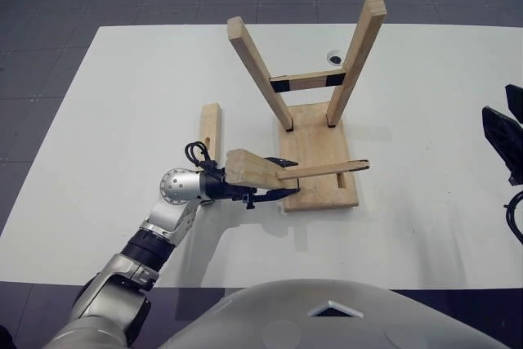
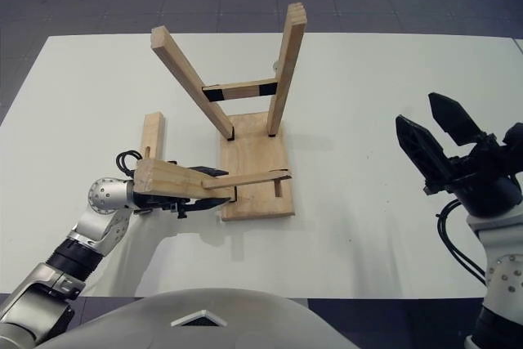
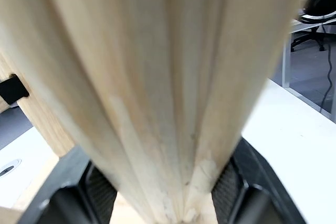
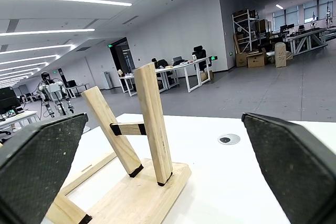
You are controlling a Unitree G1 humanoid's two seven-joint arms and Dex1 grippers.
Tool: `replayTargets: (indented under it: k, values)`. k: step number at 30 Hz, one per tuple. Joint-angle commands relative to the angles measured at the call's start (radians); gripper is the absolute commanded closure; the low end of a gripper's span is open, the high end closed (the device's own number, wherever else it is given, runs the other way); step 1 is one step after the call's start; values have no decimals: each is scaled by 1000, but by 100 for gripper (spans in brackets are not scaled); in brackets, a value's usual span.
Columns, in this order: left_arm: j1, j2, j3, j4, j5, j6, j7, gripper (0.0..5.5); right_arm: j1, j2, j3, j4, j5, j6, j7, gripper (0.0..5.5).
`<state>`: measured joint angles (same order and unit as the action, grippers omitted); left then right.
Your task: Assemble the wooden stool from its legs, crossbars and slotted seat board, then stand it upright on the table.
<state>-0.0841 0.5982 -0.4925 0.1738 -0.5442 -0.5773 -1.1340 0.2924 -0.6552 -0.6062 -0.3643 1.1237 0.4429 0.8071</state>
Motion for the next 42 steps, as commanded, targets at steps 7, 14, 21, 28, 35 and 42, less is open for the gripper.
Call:
replayTargets:
  k: [7,14,21,28,35,42]
  values:
    - [122,226,-152,127,288,126,-191,344,-16,-12,17,-44,-9,31,-12,0]
    - [65,302,-152,-8,303,157,-204,344,-3,9,33,-62,-26,18,-19,0]
    - [70,311,-151,-62,271,188,-175,344,8,15,40,-73,-33,11,-27,0]
    - [85,300,-137,-110,249,242,-149,265,9,25,57,-81,-65,2,-32,0]
    - [114,272,-79,-139,246,283,-149,167,11,37,61,-91,-79,2,-37,0]
    - [95,247,-26,-94,268,256,-151,63,34,49,81,-127,-110,-8,-22,0]
